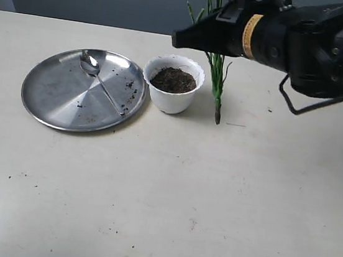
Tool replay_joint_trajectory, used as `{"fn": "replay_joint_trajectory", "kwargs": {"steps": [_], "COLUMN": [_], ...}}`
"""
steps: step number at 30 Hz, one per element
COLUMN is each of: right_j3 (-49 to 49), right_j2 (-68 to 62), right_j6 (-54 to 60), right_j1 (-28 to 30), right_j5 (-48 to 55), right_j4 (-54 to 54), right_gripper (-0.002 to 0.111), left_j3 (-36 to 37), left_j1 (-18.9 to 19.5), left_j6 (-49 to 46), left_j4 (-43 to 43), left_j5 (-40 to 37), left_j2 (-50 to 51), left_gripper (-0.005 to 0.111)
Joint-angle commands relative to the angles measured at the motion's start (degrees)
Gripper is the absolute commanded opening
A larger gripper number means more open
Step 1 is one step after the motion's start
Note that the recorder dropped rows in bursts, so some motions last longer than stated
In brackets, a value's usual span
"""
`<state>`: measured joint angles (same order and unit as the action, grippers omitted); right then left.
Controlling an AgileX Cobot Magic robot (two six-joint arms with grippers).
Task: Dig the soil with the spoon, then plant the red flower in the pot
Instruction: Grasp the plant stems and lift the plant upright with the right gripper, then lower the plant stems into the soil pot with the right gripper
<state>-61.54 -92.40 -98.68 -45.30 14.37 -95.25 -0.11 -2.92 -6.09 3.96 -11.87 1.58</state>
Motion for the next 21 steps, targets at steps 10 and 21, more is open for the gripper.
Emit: {"fn": "replay_joint_trajectory", "kwargs": {"steps": [10, 21], "right_j3": [-23.5, -34.7], "right_j2": [-16.9, -28.3], "right_j6": [-15.5, -10.5], "right_j1": [0.6, 0.6], "right_j5": [10.3, 12.1], "right_j4": [-4.7, -4.7], "right_gripper": [0.0, 0.0], "left_j3": [0.1, 0.1], "left_j1": [-0.1, -0.1], "left_j6": [0.3, 0.3], "left_j4": [0.1, 0.1], "left_j5": [0.3, 0.3], "left_j2": [-0.2, -0.2], "left_gripper": [0.0, 0.0]}}
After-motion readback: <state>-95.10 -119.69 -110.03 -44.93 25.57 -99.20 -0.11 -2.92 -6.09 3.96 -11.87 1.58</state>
